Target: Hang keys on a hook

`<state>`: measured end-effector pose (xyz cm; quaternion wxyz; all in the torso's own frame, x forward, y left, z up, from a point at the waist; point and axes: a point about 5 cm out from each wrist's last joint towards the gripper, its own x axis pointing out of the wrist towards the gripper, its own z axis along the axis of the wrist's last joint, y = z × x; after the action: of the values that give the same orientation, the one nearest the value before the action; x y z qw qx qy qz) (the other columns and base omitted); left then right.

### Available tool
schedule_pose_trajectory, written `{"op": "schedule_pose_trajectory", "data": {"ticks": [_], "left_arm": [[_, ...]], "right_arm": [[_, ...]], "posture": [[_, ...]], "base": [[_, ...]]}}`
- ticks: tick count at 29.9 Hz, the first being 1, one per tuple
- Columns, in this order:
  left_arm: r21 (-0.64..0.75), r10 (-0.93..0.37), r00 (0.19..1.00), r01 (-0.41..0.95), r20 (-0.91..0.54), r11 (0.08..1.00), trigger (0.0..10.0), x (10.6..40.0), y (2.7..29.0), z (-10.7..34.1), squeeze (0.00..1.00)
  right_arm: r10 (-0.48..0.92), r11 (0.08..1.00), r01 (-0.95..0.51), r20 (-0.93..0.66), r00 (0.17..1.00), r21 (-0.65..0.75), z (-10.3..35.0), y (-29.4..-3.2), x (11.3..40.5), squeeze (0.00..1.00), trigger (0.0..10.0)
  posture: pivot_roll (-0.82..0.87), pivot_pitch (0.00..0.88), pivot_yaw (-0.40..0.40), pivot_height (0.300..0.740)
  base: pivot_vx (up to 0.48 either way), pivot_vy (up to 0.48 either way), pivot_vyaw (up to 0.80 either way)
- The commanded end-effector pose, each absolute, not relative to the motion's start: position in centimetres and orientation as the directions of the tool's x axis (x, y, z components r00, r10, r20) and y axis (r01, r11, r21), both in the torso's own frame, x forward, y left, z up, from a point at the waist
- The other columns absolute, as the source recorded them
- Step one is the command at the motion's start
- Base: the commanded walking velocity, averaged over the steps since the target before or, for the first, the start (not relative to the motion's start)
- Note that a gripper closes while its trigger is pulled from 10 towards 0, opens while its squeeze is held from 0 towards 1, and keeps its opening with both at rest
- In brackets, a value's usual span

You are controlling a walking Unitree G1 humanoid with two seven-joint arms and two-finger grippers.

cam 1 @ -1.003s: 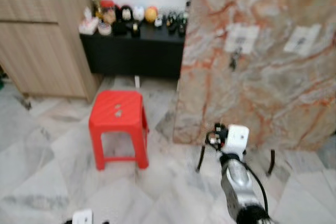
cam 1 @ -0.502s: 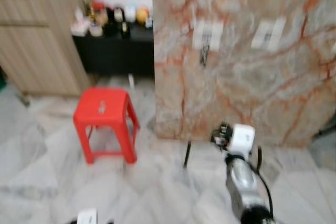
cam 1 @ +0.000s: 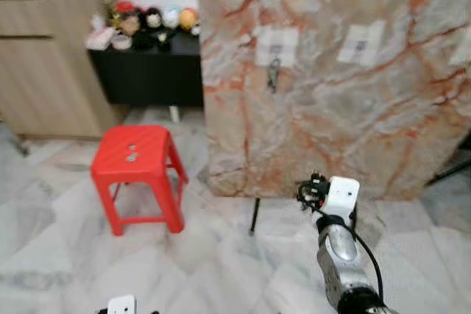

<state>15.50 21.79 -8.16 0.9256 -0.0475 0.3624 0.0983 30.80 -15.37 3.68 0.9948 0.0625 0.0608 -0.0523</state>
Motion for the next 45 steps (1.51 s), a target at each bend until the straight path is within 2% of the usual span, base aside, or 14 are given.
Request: {"op": "schedule_pose_trajectory", "data": {"ticks": [1, 32, 38, 40, 45], "left_arm": [[-0.012, 0.148, 0.698, -0.219, -0.701, 0.976, 10.0, 14.8, 21.9, -8.5, 0.00], [-0.010, 0.141, 0.688, -0.211, -0.712, 0.977, 10.0, 14.4, 21.7, -8.7, 0.00], [-0.021, 0.135, 0.686, -0.214, -0.715, 0.977, 10.0, 14.4, 21.6, -8.7, 0.00], [-0.021, 0.132, 0.686, -0.210, -0.716, 0.977, 10.0, 14.4, 21.5, -8.8, 0.00], [-0.017, 0.131, 0.677, -0.207, -0.724, 0.978, 10.0, 14.1, 21.6, -8.9, 0.00]], "right_arm": [[-0.083, 0.988, 0.097, -0.116, 0.990, 0.118, 4.0, -14.8, 31.1, 0.00, 10.0], [-0.160, 0.982, 0.168, -0.096, 0.982, 0.080, 4.3, -15.7, 31.2, 0.00, 10.0], [-0.257, 0.965, 0.259, -0.066, 0.964, 0.037, 4.7, -17.0, 31.1, 0.00, 10.0], [-0.353, 0.936, 0.353, -0.025, 0.935, -0.001, 5.2, -18.4, 31.0, 0.00, 10.0], [-0.445, 0.894, 0.445, 0.025, 0.895, -0.046, 5.8, -20.0, 30.8, 0.00, 10.0]], "posture": [[0.09, 0.027, -0.045, 0.740], [0.09, 0.039, -0.049, 0.740], [0.09, 0.041, -0.049, 0.740], [0.09, 0.042, -0.048, 0.740], [0.09, 0.042, -0.046, 0.740]], "base": [[0.300, 0.000, 0.00], [0.310, 0.000, 0.00], [0.000, 0.000, 0.00], [0.000, 0.000, 0.00], [0.000, 0.000, 0.00]]}}
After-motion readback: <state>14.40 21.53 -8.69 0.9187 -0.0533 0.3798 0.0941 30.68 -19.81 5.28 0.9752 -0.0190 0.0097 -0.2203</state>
